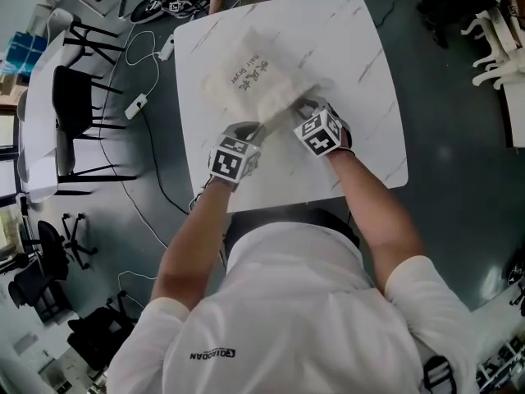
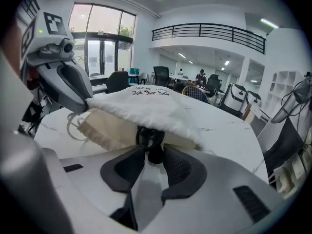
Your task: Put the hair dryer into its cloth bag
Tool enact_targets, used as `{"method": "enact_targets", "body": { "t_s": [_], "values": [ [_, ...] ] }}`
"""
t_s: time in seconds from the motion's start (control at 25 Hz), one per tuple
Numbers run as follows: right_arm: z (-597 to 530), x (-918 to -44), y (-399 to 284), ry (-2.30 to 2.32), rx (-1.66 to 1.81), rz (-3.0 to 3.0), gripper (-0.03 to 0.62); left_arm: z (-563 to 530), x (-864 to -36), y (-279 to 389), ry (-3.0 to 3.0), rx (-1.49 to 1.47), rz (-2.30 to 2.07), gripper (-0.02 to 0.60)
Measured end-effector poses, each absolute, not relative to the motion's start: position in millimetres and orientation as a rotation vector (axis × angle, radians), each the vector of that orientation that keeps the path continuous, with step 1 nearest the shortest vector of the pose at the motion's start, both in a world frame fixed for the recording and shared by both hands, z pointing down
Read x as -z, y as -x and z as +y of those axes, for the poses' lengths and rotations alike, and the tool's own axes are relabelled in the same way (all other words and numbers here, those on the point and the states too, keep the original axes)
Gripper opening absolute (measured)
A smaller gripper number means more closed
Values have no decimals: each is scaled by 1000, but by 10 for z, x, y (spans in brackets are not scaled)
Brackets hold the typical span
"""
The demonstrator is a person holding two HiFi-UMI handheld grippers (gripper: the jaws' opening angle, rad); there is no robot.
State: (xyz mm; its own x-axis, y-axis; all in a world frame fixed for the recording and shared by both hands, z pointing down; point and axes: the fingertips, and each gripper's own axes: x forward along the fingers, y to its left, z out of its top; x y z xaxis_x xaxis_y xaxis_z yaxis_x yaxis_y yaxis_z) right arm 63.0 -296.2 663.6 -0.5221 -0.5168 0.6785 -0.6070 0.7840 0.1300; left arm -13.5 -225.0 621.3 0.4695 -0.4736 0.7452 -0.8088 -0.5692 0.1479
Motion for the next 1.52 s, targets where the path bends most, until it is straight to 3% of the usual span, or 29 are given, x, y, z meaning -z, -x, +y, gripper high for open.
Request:
{"method": "enact_targets", "body": {
  "t_s": [0.64,0.76,1.04,1.28,1.52],
  "values": [
    [-3230,-6567,-163,-787,-222,-2333,131,-2380,-6221,74,-2246,-926,-1039,54],
    [-3136,-6550,-273,-750,-213,-2317,207,-2319,-6377,55,-2224,-1016,-1031,86],
    [-2538,-6263,-854,-806,-297,-2338,212,-2120,-6600,36,-2209,-1133,-992,141],
    [-2121,-5887,-1053,-861,-453,-2433,38,-2063,-6375,59,-2165,-1022,-1040,129],
    [-1869,-5768,-940,-864,-591,-2505,21,-1904,-5942,295,-2214,-874,-1133,52]
  ]
}}
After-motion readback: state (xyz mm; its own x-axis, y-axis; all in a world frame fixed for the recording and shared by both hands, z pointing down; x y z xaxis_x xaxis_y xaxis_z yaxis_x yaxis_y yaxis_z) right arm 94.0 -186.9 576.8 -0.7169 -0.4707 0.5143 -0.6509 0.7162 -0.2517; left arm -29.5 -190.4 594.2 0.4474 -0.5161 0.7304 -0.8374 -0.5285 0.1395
